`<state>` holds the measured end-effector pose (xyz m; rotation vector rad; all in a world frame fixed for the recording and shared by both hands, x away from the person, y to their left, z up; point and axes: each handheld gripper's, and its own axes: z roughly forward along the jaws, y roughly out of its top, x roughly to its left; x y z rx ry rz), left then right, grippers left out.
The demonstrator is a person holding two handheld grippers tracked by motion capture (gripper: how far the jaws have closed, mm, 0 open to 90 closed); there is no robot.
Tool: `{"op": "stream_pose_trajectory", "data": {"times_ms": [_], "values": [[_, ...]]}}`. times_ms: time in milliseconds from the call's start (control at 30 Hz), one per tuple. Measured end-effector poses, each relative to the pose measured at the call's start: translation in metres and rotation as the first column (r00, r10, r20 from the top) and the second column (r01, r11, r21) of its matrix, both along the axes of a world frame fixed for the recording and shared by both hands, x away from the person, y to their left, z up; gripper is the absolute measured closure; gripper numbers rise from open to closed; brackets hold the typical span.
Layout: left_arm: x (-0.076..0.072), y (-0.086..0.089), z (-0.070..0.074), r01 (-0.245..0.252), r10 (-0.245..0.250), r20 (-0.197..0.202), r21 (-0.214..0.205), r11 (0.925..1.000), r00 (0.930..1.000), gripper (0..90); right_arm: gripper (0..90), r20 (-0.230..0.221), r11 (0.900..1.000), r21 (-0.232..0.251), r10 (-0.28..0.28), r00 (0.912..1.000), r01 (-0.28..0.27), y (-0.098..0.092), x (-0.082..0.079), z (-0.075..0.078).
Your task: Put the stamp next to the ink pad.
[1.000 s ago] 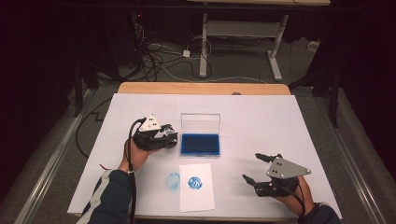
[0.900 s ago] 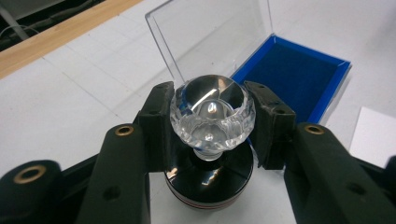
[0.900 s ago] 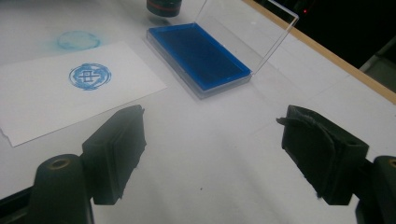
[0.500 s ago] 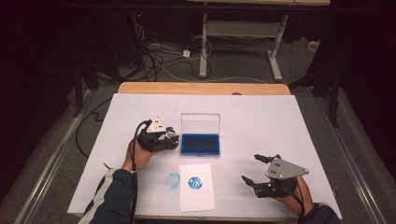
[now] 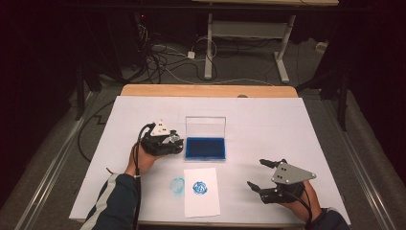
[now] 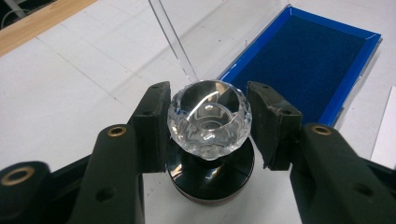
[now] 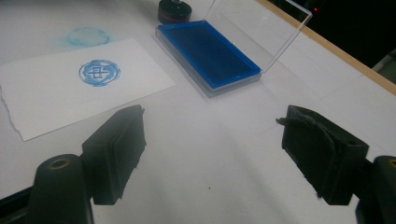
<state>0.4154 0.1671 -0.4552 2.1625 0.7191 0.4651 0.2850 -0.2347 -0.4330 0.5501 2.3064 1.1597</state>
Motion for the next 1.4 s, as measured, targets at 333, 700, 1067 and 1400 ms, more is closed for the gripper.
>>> {"op": "stream_pose_trajectory", "data": {"times_ms": [333,700,1067,1400], "values": [[-0.013,0.000,0.016,-0.008,0.007,0.087,0.010,0.9999,0.9962,38.7,21.2,0.012,1.0000,0.000,-0.006,0.9999,0.006,-0.001,0.000,0.001],[-0.038,-0.001,0.037,0.017,-0.018,0.185,0.008,0.9998,0.9825,29.5,21.3,0.069,0.9993,0.028,-0.027,0.9972,0.025,-0.004,-0.004,0.006],[-0.056,-0.003,0.044,0.040,-0.045,0.226,0.027,0.9988,0.9730,22.0,21.3,0.070,0.9993,0.025,-0.028,0.9971,0.027,-0.004,-0.004,0.006],[-0.074,-0.002,0.046,0.051,-0.062,0.271,0.047,0.9976,0.9606,17.5,21.9,0.090,0.9990,0.037,-0.029,0.9955,0.025,-0.004,-0.006,0.008]]}}
